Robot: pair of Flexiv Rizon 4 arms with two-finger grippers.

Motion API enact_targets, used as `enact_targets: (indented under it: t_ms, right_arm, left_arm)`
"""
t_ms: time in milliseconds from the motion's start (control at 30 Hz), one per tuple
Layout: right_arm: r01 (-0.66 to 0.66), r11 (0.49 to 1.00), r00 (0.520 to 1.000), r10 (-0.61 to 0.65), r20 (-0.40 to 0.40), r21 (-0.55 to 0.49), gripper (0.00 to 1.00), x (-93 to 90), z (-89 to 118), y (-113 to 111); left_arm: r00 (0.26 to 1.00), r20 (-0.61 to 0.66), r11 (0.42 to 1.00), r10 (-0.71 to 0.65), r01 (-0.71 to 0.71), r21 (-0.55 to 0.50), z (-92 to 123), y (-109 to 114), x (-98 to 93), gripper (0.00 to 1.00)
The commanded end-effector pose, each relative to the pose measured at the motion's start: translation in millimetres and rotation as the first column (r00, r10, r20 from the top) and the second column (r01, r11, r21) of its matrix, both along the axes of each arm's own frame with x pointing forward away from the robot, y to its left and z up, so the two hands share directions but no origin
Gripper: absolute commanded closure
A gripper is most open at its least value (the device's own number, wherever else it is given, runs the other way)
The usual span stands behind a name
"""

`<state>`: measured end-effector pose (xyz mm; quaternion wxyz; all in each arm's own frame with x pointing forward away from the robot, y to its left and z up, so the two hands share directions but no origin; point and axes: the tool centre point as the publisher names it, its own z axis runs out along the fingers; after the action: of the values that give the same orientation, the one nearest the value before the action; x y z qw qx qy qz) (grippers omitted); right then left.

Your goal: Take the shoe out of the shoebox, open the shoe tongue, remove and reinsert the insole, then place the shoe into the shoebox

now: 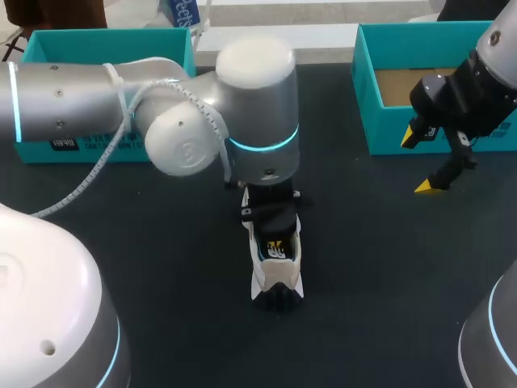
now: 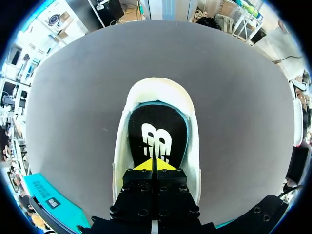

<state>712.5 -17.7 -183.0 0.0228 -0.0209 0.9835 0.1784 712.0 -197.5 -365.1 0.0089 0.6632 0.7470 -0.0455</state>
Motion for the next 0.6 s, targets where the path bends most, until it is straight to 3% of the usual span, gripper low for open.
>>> enact_targets:
  t_ms: [33, 400, 600]
  right_arm:
    - [0.000, 1.000, 1.000, 0.000, -0.002, -0.002, 0.00, 1.5, -1, 1]
    - [0.000, 1.000, 1.000, 0.000, -0.002, -0.002, 0.00, 1.5, -1, 1]
    - [0.000, 1.000, 1.000, 0.000, -0.002, -0.002, 0.00, 1.5, -1, 1]
  left_arm:
    - [0.998, 0.061, 1.000, 0.014, -0.015, 0.005, -3, 6, -6.3, 1.00]
    - [0.996, 0.087, 0.999, 0.037, -0.038, 0.014, -28, -1, -5.4, 1.00]
    - [0.997, 0.071, 0.999, 0.032, -0.030, -0.023, -6, 4, -7.3, 1.00]
